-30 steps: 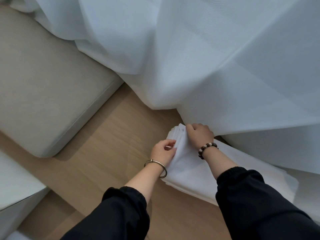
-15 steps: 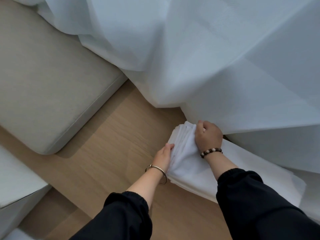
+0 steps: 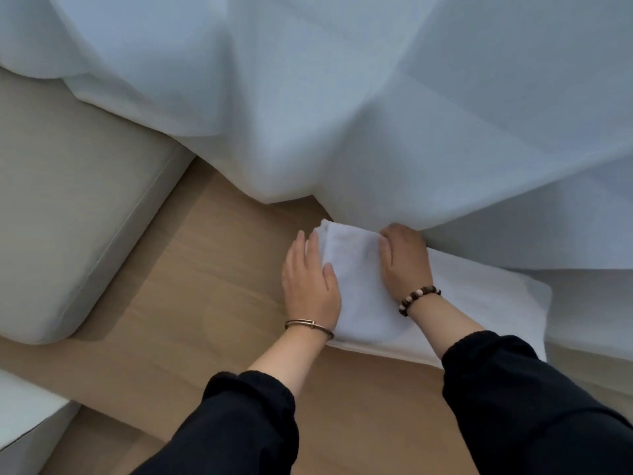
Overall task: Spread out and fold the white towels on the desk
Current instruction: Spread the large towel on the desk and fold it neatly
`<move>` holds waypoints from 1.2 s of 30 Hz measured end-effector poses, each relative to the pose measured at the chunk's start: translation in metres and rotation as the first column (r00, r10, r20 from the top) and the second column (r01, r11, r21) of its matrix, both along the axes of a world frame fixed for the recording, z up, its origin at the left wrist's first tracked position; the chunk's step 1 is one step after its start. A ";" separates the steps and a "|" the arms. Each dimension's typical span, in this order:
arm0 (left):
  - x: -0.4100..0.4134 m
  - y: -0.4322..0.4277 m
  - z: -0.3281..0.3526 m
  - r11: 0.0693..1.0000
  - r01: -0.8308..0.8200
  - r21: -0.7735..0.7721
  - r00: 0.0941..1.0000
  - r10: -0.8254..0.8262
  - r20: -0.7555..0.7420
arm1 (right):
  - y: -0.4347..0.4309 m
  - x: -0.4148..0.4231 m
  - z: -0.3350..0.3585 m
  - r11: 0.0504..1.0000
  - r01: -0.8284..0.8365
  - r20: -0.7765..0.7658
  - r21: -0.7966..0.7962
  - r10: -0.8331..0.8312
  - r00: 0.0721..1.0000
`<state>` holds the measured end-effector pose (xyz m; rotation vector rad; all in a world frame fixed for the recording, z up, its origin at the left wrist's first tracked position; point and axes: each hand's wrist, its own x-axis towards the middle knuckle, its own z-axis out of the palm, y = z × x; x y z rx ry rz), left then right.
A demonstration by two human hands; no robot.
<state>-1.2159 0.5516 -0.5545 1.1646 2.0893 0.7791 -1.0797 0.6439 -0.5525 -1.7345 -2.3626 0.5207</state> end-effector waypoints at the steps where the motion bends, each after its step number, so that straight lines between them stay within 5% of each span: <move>1: 0.006 0.001 0.004 0.994 0.110 0.021 0.982 -0.105 -0.160 | -0.007 0.017 0.001 0.999 0.031 0.061 -0.015 -0.030 0.998; 3: 0.021 0.004 0.009 0.928 0.373 0.002 0.833 -0.334 -0.440 | -0.023 0.048 0.000 0.994 0.085 0.257 -0.074 -0.063 0.964; 6: 0.049 0.011 -0.002 0.772 0.620 -0.140 0.621 -0.592 -0.513 | -0.040 0.077 -0.006 0.991 0.098 0.367 -0.094 -0.057 0.928; 11: 0.060 0.025 -0.040 0.760 0.560 -0.331 0.561 -0.641 -0.523 | -0.034 0.130 -0.023 0.982 -0.129 0.418 -0.139 0.176 0.891; 17: 0.068 0.025 -0.044 0.797 0.505 -0.331 0.548 -0.593 -0.591 | -0.011 0.197 -0.028 0.948 0.312 0.485 -0.063 -0.244 0.840; 22: 0.098 0.019 -0.035 0.802 0.505 -0.319 0.590 -0.590 -0.551 | -0.052 0.194 -0.025 0.986 -0.083 0.396 -0.144 0.135 0.908; 27: 0.091 0.024 -0.043 0.734 0.607 -0.306 0.497 -0.650 -0.574 | -0.057 0.232 -0.028 0.861 0.456 0.369 -0.226 -0.357 0.858; 30: 0.083 0.024 -0.043 0.705 0.619 -0.346 0.449 -0.680 -0.580 | -0.055 0.238 -0.021 0.747 0.535 0.088 -0.395 -0.549 0.832; 33: 0.096 0.023 -0.031 0.747 0.575 -0.334 0.537 -0.653 -0.534 | -0.065 0.240 -0.010 0.670 0.583 -0.195 -0.460 -0.717 0.670; 36: 0.120 0.001 -0.009 0.819 0.571 0.051 0.768 -0.511 -0.386 | -0.091 0.231 -0.002 0.387 0.783 -0.271 -0.487 -0.919 0.286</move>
